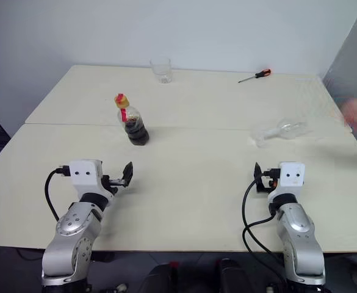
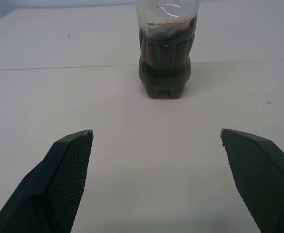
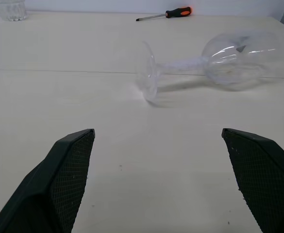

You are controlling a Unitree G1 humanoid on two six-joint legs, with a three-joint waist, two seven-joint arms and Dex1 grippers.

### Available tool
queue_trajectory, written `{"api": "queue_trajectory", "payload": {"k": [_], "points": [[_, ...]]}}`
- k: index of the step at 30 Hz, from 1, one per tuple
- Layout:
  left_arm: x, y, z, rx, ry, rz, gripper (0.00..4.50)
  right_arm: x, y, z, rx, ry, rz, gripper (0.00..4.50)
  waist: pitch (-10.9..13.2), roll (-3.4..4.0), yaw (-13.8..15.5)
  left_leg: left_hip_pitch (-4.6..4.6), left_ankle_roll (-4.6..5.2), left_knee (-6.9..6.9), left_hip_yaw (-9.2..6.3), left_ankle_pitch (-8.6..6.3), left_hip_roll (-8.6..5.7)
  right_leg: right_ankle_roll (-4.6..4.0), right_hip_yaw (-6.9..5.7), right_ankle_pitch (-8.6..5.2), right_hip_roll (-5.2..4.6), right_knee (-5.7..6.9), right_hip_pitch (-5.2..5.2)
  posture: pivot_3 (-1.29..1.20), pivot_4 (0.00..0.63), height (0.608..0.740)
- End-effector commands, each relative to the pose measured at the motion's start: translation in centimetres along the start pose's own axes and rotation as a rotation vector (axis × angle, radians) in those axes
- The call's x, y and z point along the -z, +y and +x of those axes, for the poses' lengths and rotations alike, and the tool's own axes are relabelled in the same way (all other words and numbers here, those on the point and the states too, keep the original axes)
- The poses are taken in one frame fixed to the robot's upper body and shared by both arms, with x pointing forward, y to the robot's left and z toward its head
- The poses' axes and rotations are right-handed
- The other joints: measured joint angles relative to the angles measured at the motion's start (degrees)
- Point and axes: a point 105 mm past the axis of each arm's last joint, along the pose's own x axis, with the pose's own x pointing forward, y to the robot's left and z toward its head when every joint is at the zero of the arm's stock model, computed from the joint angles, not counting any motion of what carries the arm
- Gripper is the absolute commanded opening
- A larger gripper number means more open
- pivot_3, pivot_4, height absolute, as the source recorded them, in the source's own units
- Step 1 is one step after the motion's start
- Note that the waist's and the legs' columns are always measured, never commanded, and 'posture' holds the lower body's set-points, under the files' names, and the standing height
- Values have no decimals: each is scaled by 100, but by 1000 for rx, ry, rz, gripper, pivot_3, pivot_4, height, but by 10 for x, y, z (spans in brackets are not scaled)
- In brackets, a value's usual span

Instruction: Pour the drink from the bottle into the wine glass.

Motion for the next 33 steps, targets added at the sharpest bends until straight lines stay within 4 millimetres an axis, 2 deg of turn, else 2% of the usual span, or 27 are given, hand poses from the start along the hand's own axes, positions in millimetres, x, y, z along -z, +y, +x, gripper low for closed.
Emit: {"api": "queue_trajectory", "payload": {"k": [1,7,15,24,27,31,33], "points": [[-17,4,-5,-8,-59,24,4500,-16,2,2,-19,-70,-3,4485,0,0,-1,0,0,0,0,0,0,0,0,0,0,0,0,0,150,740],[-17,15,-12,-57,-52,42,4500,-18,8,4,-52,-71,1,4485,0,0,-1,0,0,0,0,0,0,0,1,0,0,0,0,0,150,740],[-12,13,-23,-62,-33,21,4500,-15,7,2,-72,-56,-7,4485,0,0,2,0,0,0,-1,0,0,0,0,0,0,0,0,0,150,740],[-17,15,-14,-51,-48,16,4500,-14,8,1,-55,-60,1,4485,0,0,0,0,0,0,0,0,0,1,1,0,0,0,0,0,150,740],[-17,15,-10,-40,-45,20,4500,-14,1,-2,-32,-42,37,4485,0,0,0,0,0,0,2,0,0,0,2,0,0,0,0,0,150,740],[-20,21,3,-31,-52,42,4500,-30,25,-8,-272,-61,39,4485,0,0,4,0,0,0,-1,0,-1,0,-1,0,0,0,0,0,150,740],[-22,21,14,-9,-53,49,4500,-40,47,-19,-499,-73,37,4485,0,0,4,0,1,2,-4,0,-2,1,-5,0,4,1,1,0,150,740]]}}
